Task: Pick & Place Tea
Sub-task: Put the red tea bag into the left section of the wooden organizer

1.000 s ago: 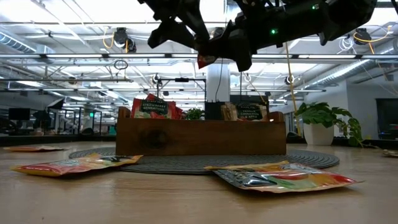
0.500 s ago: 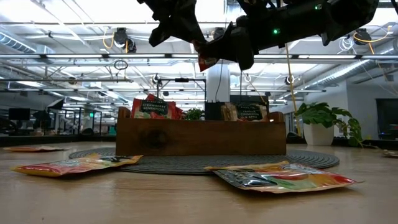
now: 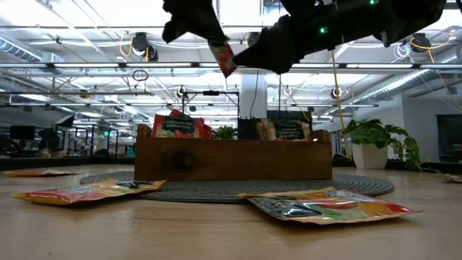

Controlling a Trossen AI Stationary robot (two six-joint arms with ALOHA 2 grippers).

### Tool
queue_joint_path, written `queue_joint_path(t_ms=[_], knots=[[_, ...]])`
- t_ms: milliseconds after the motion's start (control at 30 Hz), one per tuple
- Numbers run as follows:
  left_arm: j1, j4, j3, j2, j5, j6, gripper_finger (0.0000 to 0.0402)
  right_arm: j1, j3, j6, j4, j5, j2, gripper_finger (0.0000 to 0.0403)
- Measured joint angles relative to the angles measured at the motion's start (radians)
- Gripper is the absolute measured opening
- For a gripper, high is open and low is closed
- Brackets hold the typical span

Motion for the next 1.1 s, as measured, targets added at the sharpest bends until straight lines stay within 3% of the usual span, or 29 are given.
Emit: queue_joint_path(t_ms=[133, 200, 300, 433, 567, 667, 800, 933, 1100], knots=[[-0.024, -0.051, 0.0, -0.034, -0.016, 0.025, 0.0001, 0.012, 0.0, -0.018, -0.006, 0.175, -0.014, 0.0272], [-0.045, -0.065, 0.0, -0.044, -0.019, 0.045, 0.0001, 0.022, 0.0, 0.001, -0.028, 0.19, -0.036, 0.0285], [-0.084, -0.086, 0.0, -0.052, -0.075, 0.047, 0.0, 0.039, 0.0, 0.059, -0.134, 0.078, -0.097, 0.0293], [-0.155, -0.102, 0.001, -0.051, -0.181, 0.111, 0.0, 0.037, 0.0, 0.172, -0.313, -0.201, -0.216, 0.0289], [-0.227, -0.106, 0.001, -0.051, -0.197, 0.156, 0.0, 0.016, 0.0, 0.251, -0.423, -0.399, -0.335, 0.0279], [-0.251, -0.148, 0.001, -0.05, -0.173, 0.118, 0.0, 0.008, 0.0, 0.262, -0.494, -0.409, -0.414, 0.0273], [-0.258, -0.228, 0.0, -0.05, -0.036, 0.026, 0.0, 0.009, 0.0, 0.262, -0.559, -0.409, -0.485, 0.0268], [-0.225, -0.188, -0.036, -0.012, 0.078, 0.01, 0.0, 0.009, 0.0, 0.261, -0.571, -0.409, -0.521, 0.0267], [-0.192, -0.163, -0.069, 0.008, 0.094, 0.055, 0.0, 0.009, -0.002, 0.258, -0.573, -0.409, -0.526, 0.0267]])
